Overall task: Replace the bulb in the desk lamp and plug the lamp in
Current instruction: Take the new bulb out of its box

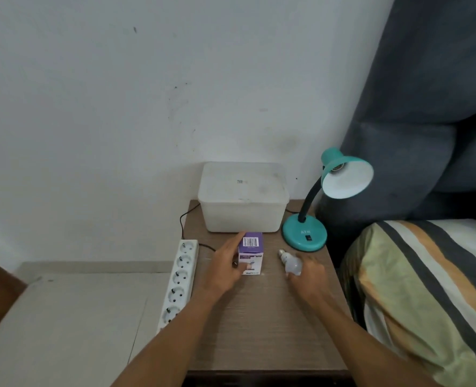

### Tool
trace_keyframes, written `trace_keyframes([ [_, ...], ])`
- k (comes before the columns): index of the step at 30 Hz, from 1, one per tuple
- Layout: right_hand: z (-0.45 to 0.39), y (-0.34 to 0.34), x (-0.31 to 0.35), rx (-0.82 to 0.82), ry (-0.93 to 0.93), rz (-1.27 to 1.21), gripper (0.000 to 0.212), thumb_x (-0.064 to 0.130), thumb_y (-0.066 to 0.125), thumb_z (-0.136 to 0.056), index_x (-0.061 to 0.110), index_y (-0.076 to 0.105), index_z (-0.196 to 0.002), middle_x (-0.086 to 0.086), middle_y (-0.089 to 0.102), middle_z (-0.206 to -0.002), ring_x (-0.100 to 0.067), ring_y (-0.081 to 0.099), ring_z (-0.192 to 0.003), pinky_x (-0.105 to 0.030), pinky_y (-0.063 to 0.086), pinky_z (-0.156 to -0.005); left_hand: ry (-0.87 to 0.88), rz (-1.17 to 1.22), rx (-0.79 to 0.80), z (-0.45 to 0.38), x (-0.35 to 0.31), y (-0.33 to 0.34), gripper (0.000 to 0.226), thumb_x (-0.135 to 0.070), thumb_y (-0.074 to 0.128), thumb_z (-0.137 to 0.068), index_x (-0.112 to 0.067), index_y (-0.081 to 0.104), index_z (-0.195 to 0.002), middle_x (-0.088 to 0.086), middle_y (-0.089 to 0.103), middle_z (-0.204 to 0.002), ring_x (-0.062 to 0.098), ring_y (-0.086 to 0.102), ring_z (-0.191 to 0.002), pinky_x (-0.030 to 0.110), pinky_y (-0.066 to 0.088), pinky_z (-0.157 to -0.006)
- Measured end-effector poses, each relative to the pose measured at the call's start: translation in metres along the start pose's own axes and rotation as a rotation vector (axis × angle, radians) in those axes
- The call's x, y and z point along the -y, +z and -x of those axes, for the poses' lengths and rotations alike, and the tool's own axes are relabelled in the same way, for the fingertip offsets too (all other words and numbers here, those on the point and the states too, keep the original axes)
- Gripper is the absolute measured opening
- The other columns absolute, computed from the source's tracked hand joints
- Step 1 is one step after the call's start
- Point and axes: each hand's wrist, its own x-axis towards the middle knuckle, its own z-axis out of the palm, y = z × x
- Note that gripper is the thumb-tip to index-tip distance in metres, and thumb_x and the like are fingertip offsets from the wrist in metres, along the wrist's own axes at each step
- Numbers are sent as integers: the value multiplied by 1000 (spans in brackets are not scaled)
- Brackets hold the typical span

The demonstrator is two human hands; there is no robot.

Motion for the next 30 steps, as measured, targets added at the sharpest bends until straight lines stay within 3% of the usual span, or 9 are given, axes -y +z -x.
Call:
trace_keyframes([
  [3, 0, -7, 8, -7, -7, 18, 58, 34, 72, -84, 16, 53, -136, -6, 57, -131, -21, 53, -118, -35, 47, -99, 6, 18, 9, 0, 1, 0, 95, -8, 78, -87, -54, 25, -151, -8, 55, -141, 11, 58, -128, 39, 57, -100],
  [6, -4, -20, 31, -106, -230, -71, 51, 32, 70, -88, 16, 57, -134, -3, 59, -132, -18, 51, -123, -31, 41, -102, 8, 37, 2, 0, 1, 0, 94, -7, 77, -86, -51, 27, -152, -9, 55, -142, 9, 58, -128, 39, 56, -101],
  [9, -16, -28, 64, -51, -455, -61, 38, 26, 70, -89, 19, 65, -126, -1, 65, -125, -12, 59, -113, -30, 50, -97, 13, 51, -10, 0, 1, 2, 90, -7, 77, -85, -44, 32, -153, -7, 57, -141, 9, 62, -123, 38, 58, -97],
  [12, -22, -28, 86, 70, -576, 64, 33, 21, 65, -92, 21, 67, -124, -3, 61, -134, -19, 57, -118, -34, 50, -96, 30, 60, -4, -1, 2, 2, 88, -4, 76, -83, -38, 35, -153, -6, 59, -140, 11, 64, -121, 38, 58, -96],
  [15, -24, -26, 88, 167, -627, 208, 32, 20, 63, -94, 17, 67, -125, -6, 60, -135, -20, 58, -117, -30, 51, -93, 28, 51, 0, -1, 3, 2, 88, -4, 76, -83, -36, 35, -154, -5, 58, -141, 11, 63, -123, 39, 58, -97],
  [24, -36, -32, 88, 230, -737, 290, 33, 24, 67, -90, 19, 68, -123, 1, 69, -119, -17, 64, -103, -29, 53, -81, 41, 36, -2, 0, 4, 2, 88, -4, 78, -85, -32, 35, -156, -5, 56, -143, 9, 59, -125, 34, 57, -97],
  [30, -36, -27, 81, 186, -820, 289, 32, 26, 63, -94, 17, 66, -125, -2, 69, -118, -16, 66, -100, -27, 54, -82, 66, 21, -6, 0, 3, 1, 88, -3, 77, -85, -32, 35, -157, -3, 56, -143, 9, 59, -124, 30, 58, -94],
])
